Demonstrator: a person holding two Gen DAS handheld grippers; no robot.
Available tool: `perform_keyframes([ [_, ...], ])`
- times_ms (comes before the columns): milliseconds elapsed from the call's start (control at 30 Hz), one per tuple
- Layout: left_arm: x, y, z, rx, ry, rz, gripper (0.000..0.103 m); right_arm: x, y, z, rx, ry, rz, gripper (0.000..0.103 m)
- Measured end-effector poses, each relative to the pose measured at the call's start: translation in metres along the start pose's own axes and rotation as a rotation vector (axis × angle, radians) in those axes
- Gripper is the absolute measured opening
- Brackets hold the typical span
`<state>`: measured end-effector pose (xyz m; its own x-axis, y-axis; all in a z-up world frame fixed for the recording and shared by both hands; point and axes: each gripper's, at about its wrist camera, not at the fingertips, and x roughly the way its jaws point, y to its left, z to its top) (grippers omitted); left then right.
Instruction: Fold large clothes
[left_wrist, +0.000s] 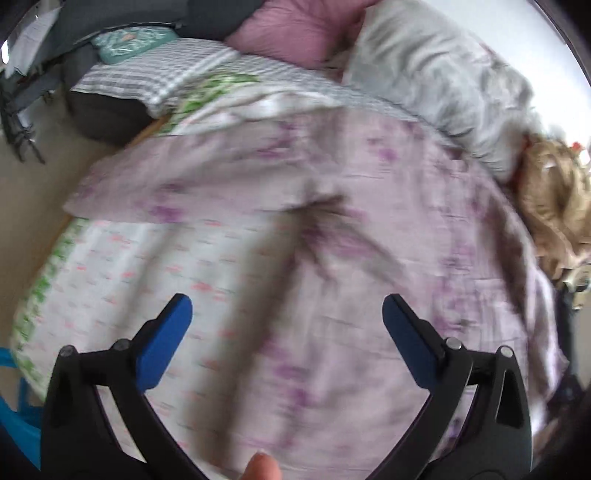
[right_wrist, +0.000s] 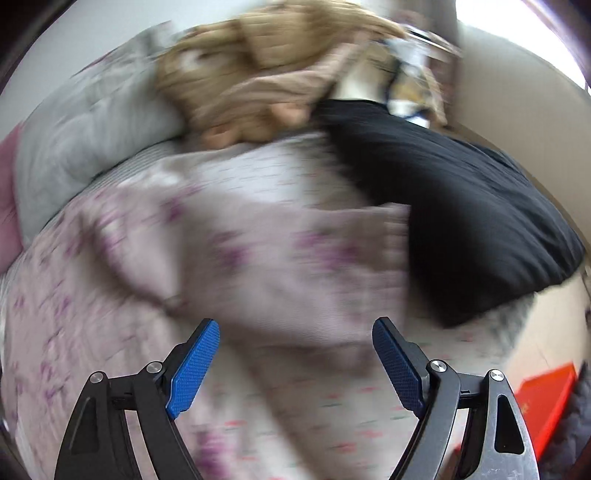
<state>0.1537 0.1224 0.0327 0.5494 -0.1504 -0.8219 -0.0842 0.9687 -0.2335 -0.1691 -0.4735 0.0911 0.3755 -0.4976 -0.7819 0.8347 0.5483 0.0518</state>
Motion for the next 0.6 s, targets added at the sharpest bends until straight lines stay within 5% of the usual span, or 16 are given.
perform_keyframes([
  [200, 0.028, -0.068, -0.044, -0.002, 0.052, -0.226, 0.102, 0.059, -0.036, 0.002, 0.082, 0.104, 0.047, 0.086],
  [300, 0.057, -0.095, -0.067, 0.041, 0.109, -0.266, 0.102, 0.079, -0.035, 0.001, 0.123, 0.058, 0.021, 0.086],
  [333, 0.068, -0.108, -0.071, 0.070, 0.145, -0.269, 0.102, 0.078, -0.029, 0.003, 0.106, 0.021, -0.003, 0.081],
  [367, 0.072, -0.117, -0.072, 0.098, 0.157, -0.277, 0.102, 0.074, -0.020, 0.006, 0.076, -0.009, -0.002, 0.050],
  [433, 0.072, -0.142, -0.071, 0.199, 0.116, -0.270, 0.102, 0.051, -0.002, 0.018, 0.005, -0.102, -0.070, 0.023],
  [600, 0.071, -0.175, -0.064, 0.327, 0.023, -0.263, 0.102, -0.023, 0.038, 0.082, -0.209, -0.412, -0.147, 0.016],
])
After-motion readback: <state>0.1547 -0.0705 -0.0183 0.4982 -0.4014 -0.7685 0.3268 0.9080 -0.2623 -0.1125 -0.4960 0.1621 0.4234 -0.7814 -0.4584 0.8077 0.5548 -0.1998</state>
